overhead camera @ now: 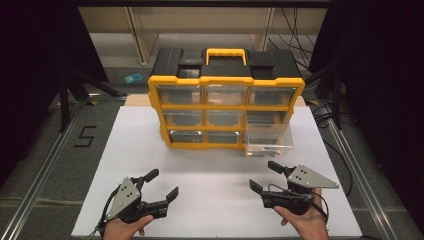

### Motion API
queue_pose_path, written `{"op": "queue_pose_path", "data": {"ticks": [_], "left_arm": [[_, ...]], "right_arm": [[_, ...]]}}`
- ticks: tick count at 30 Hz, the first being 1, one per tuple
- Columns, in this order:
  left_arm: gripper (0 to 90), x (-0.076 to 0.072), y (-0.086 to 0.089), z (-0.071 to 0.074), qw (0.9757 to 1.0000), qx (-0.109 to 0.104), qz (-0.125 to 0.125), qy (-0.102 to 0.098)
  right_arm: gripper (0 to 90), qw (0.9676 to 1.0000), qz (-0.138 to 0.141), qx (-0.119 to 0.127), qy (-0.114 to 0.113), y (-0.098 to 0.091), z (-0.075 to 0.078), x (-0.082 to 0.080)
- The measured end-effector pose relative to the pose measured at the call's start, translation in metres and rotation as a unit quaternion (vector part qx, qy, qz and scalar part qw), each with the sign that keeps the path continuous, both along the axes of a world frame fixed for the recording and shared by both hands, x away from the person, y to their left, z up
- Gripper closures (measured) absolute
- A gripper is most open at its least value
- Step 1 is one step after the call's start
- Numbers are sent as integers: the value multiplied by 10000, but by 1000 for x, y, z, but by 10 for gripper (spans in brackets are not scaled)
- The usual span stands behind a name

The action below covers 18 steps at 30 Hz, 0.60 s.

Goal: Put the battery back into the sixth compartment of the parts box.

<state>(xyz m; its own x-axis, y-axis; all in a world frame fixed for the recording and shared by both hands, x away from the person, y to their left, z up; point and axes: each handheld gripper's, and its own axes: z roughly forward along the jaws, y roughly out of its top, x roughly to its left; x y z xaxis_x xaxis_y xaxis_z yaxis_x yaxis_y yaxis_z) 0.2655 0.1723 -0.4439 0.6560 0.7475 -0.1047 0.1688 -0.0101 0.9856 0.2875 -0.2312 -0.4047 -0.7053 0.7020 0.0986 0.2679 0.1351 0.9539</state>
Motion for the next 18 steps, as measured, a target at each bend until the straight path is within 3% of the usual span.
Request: {"op": "queue_pose_path", "data": {"ticks": [13,15,18], "left_arm": [[160,0,-1,0,10000,-24,-22,-1],[160,0,0,0,10000,47,10,28],[160,0,-1,0,10000,-26,-28,-5]], "right_arm": [[163,10000,-41,16,-26,-2,-2,-1],[163,10000,-51,20,-46,-2,-2,-1],[163,10000,-47,22,-41,-2,-2,-1]]}}
